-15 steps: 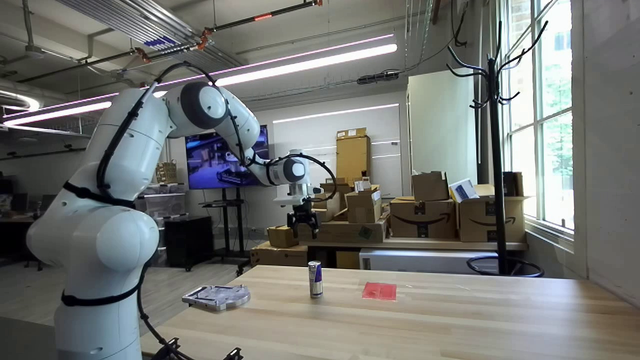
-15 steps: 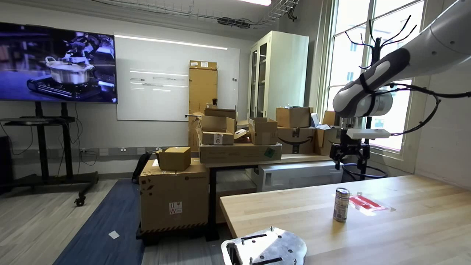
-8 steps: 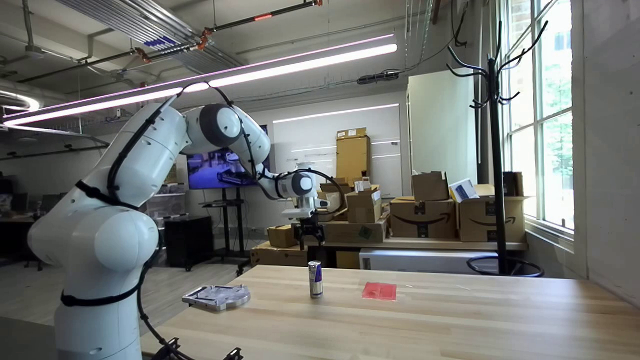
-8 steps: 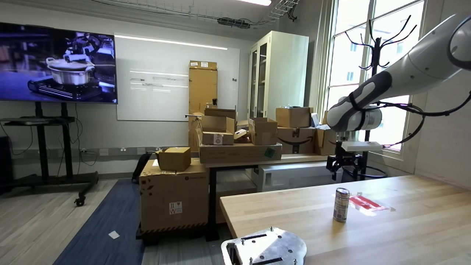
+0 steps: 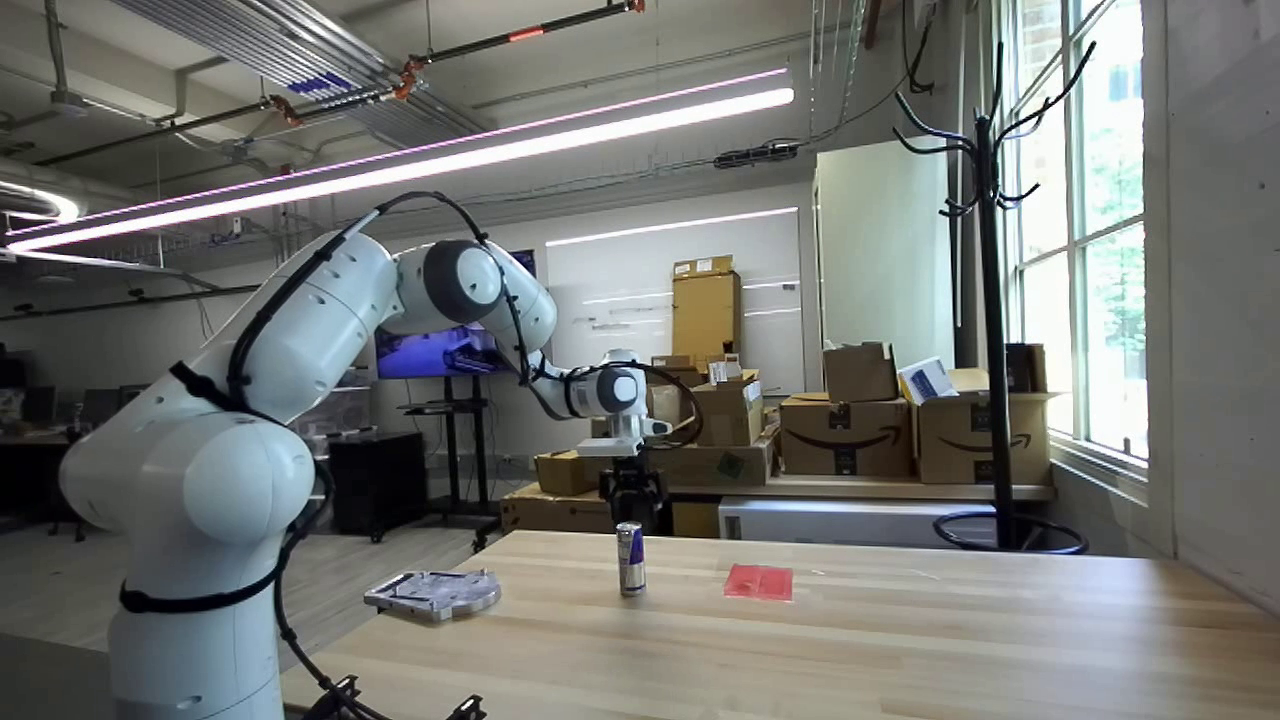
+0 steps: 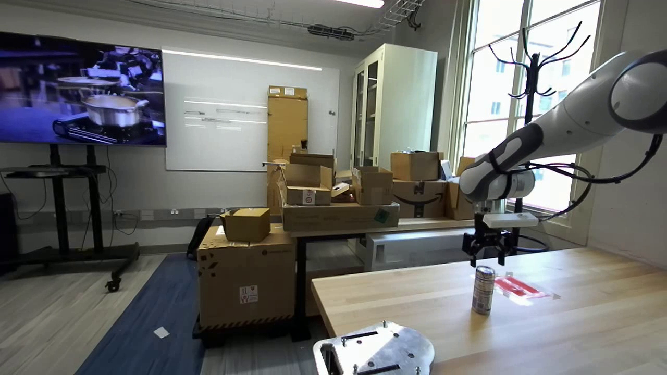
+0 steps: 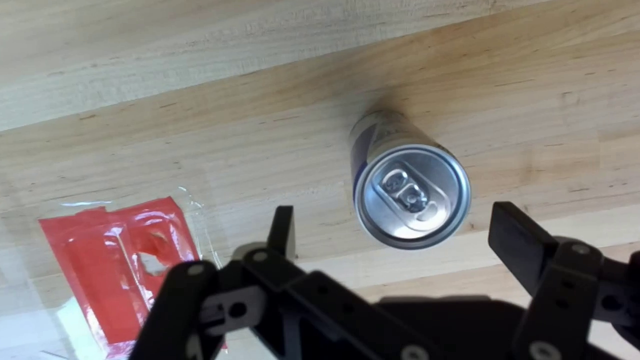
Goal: Put the grey can on the silver platform on the left
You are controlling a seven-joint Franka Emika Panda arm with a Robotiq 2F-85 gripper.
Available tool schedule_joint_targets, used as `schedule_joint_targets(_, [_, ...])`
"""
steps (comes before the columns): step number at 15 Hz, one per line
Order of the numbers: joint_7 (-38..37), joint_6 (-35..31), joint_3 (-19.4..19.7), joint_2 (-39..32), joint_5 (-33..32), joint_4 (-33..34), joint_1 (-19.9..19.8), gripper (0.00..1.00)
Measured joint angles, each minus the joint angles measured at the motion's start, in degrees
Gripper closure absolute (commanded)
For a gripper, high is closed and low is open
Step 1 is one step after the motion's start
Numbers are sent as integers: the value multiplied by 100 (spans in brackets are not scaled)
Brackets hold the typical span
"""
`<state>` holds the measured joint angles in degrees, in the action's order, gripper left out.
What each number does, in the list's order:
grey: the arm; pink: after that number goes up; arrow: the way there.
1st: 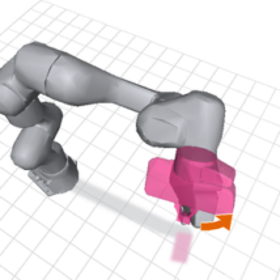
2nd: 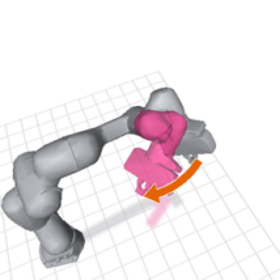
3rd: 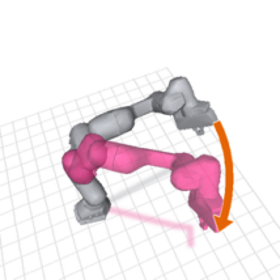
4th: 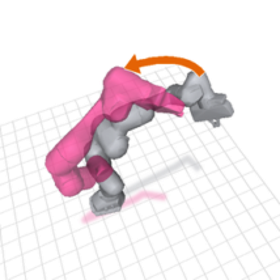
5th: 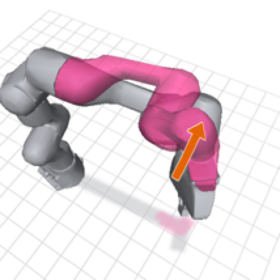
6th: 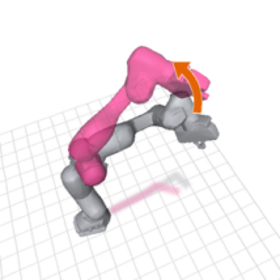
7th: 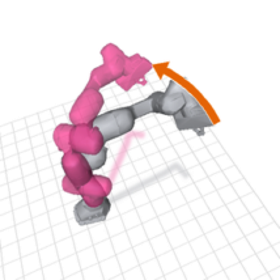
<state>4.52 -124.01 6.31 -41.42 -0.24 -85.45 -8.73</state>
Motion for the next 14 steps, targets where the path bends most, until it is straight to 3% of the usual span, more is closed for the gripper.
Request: schedule_joint_targets(14, [353,100,-198,-400,92,188,-186,0])
